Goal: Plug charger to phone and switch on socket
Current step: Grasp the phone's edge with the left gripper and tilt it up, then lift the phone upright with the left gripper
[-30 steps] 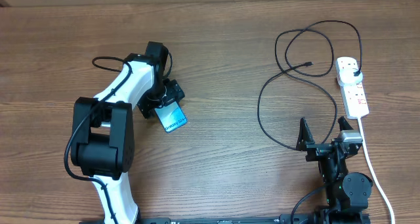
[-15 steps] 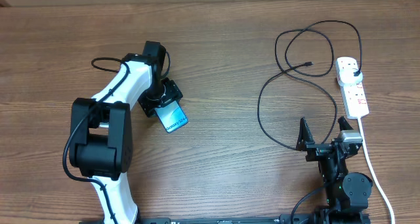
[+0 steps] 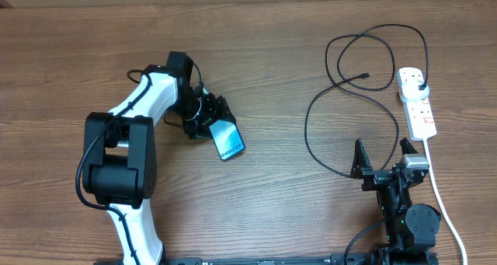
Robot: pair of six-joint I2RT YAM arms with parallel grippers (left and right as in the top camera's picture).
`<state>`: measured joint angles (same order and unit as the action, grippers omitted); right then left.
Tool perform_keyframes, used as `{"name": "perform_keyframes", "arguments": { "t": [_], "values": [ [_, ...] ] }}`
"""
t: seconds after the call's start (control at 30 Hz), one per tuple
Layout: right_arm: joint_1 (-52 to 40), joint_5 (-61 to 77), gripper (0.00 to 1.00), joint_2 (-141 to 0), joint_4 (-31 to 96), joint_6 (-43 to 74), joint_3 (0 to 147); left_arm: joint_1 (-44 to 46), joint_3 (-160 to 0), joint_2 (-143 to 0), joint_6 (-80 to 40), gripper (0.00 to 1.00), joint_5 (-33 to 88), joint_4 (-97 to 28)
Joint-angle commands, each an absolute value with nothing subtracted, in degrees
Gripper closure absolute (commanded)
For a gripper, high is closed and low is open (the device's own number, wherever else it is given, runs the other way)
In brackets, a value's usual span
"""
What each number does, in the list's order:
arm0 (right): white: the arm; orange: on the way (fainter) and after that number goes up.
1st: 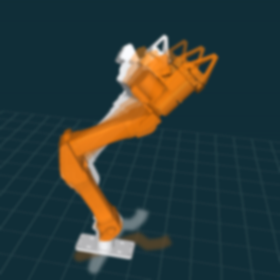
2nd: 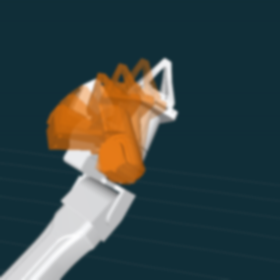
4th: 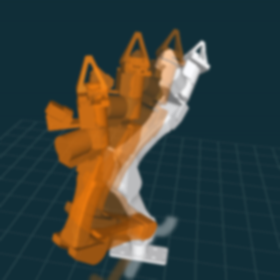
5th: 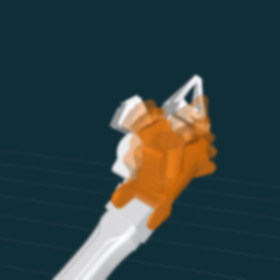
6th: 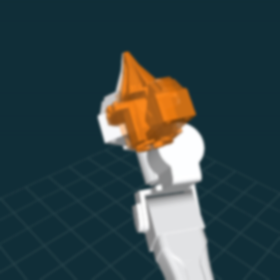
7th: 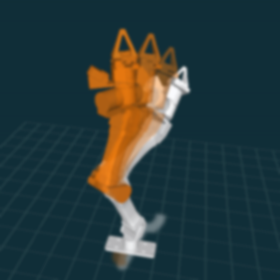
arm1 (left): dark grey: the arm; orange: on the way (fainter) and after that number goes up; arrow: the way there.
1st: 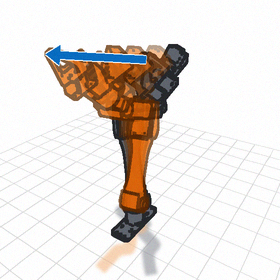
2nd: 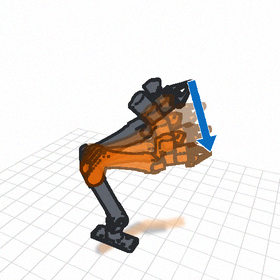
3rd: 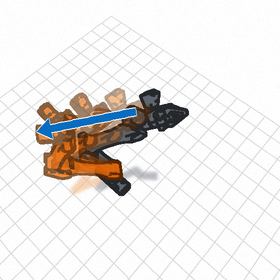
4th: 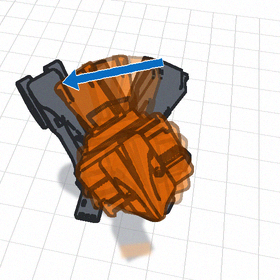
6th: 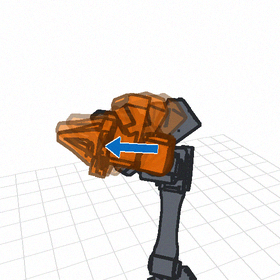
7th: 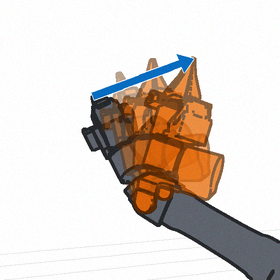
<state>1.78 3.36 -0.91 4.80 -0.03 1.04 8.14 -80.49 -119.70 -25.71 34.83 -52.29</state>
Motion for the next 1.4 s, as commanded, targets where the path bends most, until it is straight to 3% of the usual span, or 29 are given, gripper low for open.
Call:
{"name": "perform_keyframes", "arguments": {
  "t": [0.0,0.7,1.37],
  "values": [
    [1.5,2.6,0.0,-0.7,4.7,-0.3,0.5,8.5,-79.6,-121.6,-21.5,0.27,39.3,-52.9],
    [1.5,2.6,0.0,-0.7,4.7,-0.3,0.5,8.5,-79.6,-121.6,-14.0,0.28,45.4,-50.0],
    [1.5,2.6,0.0,-0.7,4.6,-0.3,0.5,8.5,-79.6,-121.6,4.8,0.27,72.0,-49.2]
  ]
}}
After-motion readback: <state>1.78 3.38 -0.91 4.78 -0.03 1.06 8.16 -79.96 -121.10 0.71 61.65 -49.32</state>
